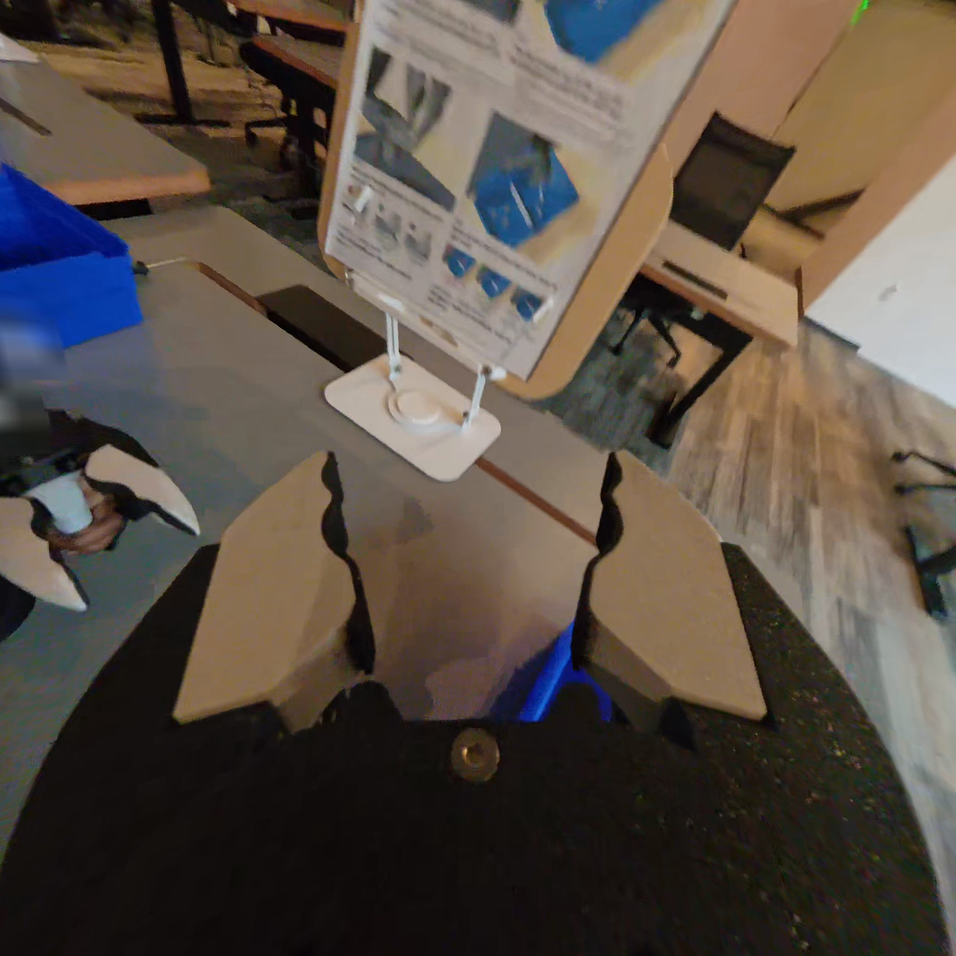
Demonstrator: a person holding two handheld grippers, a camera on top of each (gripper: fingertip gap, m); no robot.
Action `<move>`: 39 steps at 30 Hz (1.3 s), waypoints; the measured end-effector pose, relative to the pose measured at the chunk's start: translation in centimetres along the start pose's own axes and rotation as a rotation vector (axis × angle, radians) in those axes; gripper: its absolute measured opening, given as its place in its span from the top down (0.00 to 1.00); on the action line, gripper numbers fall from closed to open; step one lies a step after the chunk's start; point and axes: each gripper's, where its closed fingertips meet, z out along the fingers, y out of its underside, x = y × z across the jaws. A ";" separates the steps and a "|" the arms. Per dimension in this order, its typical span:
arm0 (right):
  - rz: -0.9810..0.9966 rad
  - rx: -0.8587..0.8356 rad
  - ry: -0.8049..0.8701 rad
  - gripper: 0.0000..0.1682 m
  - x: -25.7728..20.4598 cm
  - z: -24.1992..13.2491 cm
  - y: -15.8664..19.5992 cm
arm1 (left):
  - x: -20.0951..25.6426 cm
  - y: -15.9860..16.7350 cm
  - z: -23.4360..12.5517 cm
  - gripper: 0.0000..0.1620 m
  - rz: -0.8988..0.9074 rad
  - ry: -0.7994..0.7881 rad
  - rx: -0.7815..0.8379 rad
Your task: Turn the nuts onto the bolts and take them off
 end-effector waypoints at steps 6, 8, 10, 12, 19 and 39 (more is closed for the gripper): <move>-0.003 0.088 -0.044 0.42 -1.9 3.0 -1.4 | -0.6 -0.8 -0.6 0.62 0.015 -0.047 0.018; -0.019 0.063 -0.057 0.42 -1.8 3.5 -0.8 | -1.1 -1.3 -1.0 0.62 0.023 -0.083 0.022; -0.012 0.074 -0.062 0.45 -1.7 3.8 -0.6 | -1.7 -2.3 -1.9 0.62 0.043 -0.148 0.027; -0.002 0.078 -0.081 0.47 -1.6 3.8 -0.4 | -2.3 -3.7 -3.5 0.62 0.072 -0.235 0.035; 0.009 0.040 -0.058 0.50 -0.4 4.1 0.9 | -3.5 -10.1 -16.6 0.63 0.187 -0.549 -0.084; 0.009 0.030 -0.036 0.51 0.9 3.5 1.8 | -9.4 -0.2 -48.2 0.66 -0.665 -1.303 -0.700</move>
